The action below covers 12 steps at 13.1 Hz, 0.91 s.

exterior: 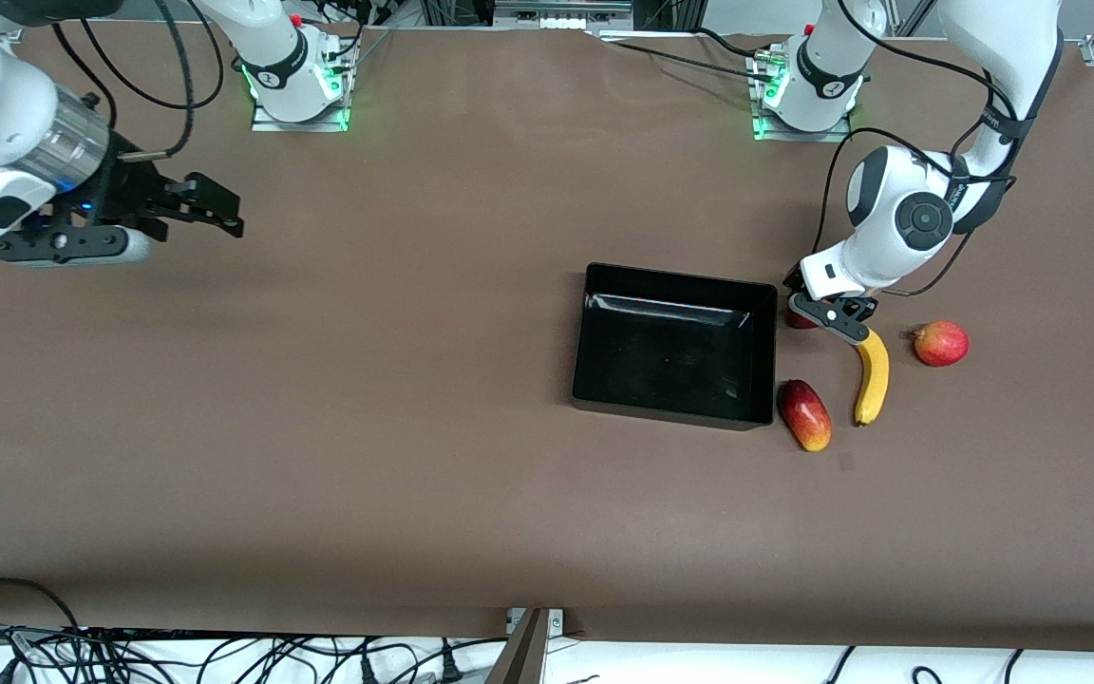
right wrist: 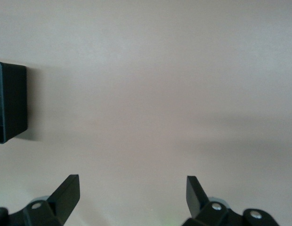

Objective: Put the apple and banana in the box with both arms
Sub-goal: 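Grasp the small red apple beside the box with the left gripper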

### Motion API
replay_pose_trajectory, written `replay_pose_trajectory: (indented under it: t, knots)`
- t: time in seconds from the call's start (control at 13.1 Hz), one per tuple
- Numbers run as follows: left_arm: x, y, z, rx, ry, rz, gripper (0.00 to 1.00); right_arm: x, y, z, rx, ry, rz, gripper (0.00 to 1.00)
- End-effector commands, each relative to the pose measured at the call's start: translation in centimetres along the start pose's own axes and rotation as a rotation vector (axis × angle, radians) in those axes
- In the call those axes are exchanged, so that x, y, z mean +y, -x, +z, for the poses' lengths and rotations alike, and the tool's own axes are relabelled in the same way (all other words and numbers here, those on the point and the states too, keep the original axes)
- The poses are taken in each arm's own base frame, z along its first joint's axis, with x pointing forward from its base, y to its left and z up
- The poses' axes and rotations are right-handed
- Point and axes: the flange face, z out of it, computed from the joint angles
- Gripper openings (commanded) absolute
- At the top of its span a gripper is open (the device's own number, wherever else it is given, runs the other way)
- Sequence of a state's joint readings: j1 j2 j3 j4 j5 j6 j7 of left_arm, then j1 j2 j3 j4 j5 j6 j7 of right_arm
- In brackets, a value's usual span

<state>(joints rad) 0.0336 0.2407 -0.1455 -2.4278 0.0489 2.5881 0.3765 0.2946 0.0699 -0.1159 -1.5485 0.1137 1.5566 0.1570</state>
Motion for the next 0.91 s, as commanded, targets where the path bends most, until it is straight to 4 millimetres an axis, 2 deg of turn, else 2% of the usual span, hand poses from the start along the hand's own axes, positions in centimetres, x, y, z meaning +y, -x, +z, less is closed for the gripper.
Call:
replay_pose_trajectory:
  t: [0.0, 0.23, 0.38, 0.46, 0.53, 0.68, 0.84]
  knots:
    - [-0.1, -0.3, -1.8, 0.007, -0.019, 0.047, 0.23, 1.7, 0.4, 0.0, -0.005, 0.033, -0.037, 1.0]
    - [-1.0, -2.0, -7.9, -0.023, -0.025, 0.03, 0.23, 2.5, 0.7, -0.7, 0.006, 0.074, -0.045, 1.0]
    - [-1.1, -4.7, -13.1, -0.092, 0.006, 0.007, 0.23, 2.8, 0.7, -1.2, 0.018, 0.085, -0.045, 1.0]
    - [-0.7, -6.0, -15.3, -0.113, 0.013, -0.029, 0.23, 2.9, 0.6, -1.1, 0.018, 0.087, -0.045, 1.0]
    - [1.6, -7.7, -16.3, -0.124, 0.033, -0.087, 0.23, 3.1, 0.3, -1.2, 0.025, 0.093, -0.044, 1.0]
    - [6.8, -9.9, -15.2, -0.136, 0.038, -0.255, 0.23, 3.4, 0.2, -1.6, 0.026, 0.094, -0.032, 1.0]
    - [10.3, -11.5, -12.8, -0.124, 0.045, -0.387, 0.26, 4.1, -0.2, -1.6, 0.028, 0.093, -0.015, 1.0]
